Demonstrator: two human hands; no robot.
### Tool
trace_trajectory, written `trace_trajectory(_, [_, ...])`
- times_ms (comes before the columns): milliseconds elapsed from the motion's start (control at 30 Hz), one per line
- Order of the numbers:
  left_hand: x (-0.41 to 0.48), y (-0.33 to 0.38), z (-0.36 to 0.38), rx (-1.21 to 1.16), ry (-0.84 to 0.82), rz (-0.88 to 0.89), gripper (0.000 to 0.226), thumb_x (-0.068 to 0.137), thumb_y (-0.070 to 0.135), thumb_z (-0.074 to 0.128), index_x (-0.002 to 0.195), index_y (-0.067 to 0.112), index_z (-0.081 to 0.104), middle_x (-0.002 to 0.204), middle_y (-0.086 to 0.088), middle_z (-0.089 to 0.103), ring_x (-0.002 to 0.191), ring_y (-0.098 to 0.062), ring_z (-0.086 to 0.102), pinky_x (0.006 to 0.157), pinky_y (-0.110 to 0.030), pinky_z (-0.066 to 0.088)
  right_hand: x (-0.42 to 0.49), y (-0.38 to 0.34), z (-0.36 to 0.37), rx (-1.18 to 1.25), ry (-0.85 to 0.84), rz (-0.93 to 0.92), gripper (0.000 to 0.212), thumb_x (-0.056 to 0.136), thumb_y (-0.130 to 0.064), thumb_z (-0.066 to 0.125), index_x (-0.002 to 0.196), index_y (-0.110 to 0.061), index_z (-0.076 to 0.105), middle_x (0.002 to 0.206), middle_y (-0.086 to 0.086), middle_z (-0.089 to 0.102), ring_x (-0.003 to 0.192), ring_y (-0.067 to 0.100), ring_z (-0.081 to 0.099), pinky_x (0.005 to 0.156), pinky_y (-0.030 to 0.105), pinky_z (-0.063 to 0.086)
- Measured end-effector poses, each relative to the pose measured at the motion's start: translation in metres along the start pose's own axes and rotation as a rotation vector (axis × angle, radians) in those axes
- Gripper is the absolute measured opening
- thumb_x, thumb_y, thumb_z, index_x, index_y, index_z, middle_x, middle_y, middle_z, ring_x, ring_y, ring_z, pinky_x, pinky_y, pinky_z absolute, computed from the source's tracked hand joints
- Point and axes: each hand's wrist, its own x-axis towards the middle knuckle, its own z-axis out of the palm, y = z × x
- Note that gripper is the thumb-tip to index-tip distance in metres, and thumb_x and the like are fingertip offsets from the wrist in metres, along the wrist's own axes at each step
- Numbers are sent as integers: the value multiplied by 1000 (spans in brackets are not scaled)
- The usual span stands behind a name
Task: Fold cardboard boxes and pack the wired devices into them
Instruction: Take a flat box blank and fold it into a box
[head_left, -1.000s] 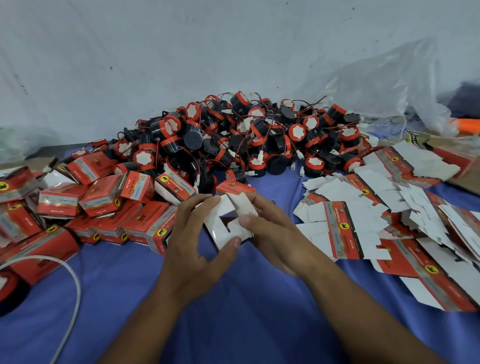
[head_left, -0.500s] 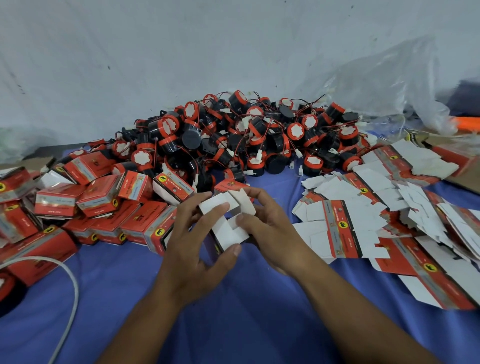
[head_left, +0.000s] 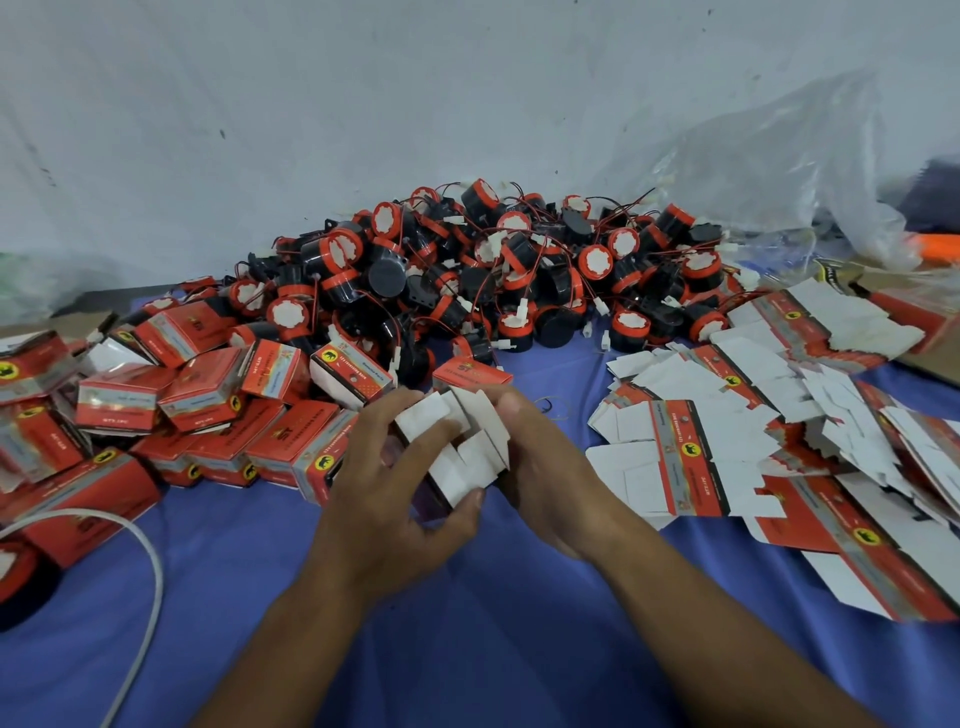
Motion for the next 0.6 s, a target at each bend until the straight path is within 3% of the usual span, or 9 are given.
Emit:
trace_trajectory(100, [-1, -1, 3, -21, 42, 35, 49, 85, 35, 70, 123, 5, 63, 133, -20, 49, 128, -28, 48, 102, -36, 46, 0, 1, 0, -78, -7, -14, 35, 91, -31, 66, 124, -25, 59, 125, 4, 67, 112, 21, 62, 95, 35, 50])
trace_trajectory(300, [-3, -2, 6, -26, 69, 63, 52, 84, 29, 75, 126, 4, 57, 135, -23, 50, 128, -31, 50, 100, -40, 49, -2, 2, 2, -147, -5, -49, 54, 93, 0, 66, 141, -18, 50, 135, 9, 63, 126, 25, 59, 107, 45, 49])
trace_trajectory(400, [-2, 0, 6, -35, 93, 56, 53, 84, 31, 73, 126, 6, 52, 134, -24, 50, 130, -30, 50, 105, -35, 46, -2, 3, 5, -177, 34, -69, 54, 96, 0, 60, 145, -18, 50, 140, 1, 60, 131, 18, 55, 109, 39, 47])
trace_trajectory(533, [-2, 7, 4, -152, 51, -88, 77, 78, 36, 75, 136, -6, 46, 137, -16, 52, 130, -26, 51, 105, -34, 46, -2, 2, 8, -228, 95, -78, 53, 97, 0, 58, 146, -19, 50, 144, -2, 57, 133, 16, 52, 111, 39, 45])
trace_trajectory(600, [-1, 9, 3, -97, 61, -60, 77, 79, 36, 74, 133, -13, 47, 135, -19, 53, 128, -29, 53, 104, -37, 47, -3, 3, 10, -244, 98, -79, 54, 99, -1, 56, 148, -21, 48, 146, -4, 55, 134, 13, 51, 113, 39, 44])
